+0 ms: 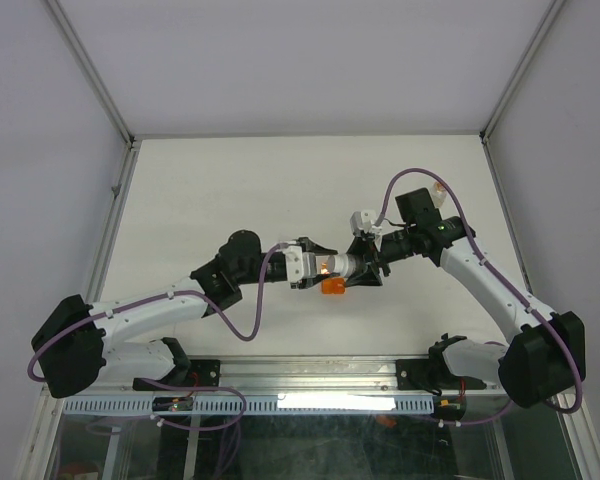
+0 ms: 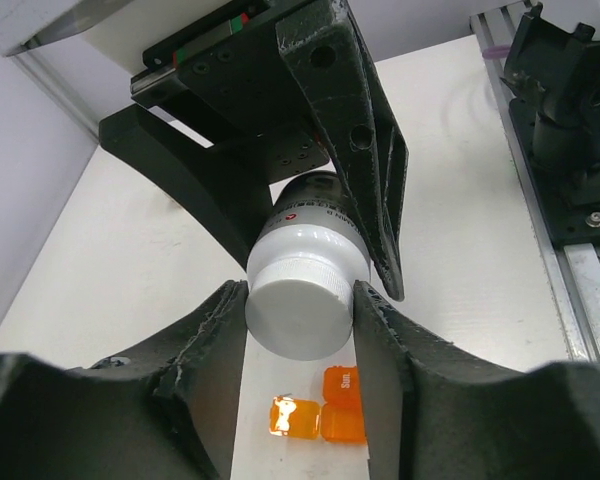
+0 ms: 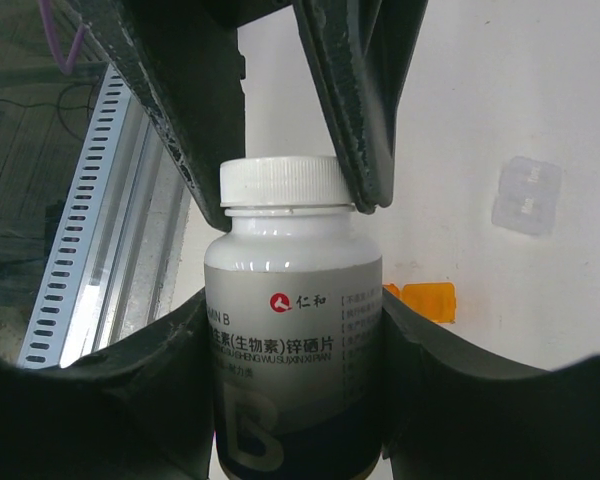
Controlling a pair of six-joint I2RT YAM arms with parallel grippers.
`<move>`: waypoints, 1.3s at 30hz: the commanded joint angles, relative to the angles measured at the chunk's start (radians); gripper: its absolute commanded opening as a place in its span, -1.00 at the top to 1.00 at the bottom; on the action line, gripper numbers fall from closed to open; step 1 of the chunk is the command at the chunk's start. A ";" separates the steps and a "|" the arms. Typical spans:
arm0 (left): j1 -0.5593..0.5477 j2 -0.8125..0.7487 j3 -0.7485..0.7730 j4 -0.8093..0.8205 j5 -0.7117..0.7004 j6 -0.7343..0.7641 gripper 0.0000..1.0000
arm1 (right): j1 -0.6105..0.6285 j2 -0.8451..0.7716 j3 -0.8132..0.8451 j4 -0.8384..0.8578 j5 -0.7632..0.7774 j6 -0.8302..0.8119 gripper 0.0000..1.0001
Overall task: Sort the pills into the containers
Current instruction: Unscrew the lid of the pill bottle.
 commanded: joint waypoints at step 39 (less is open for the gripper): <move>-0.019 -0.274 -0.079 0.062 -0.325 -0.571 -0.98 | -0.003 0.002 0.049 0.007 -0.032 -0.005 1.00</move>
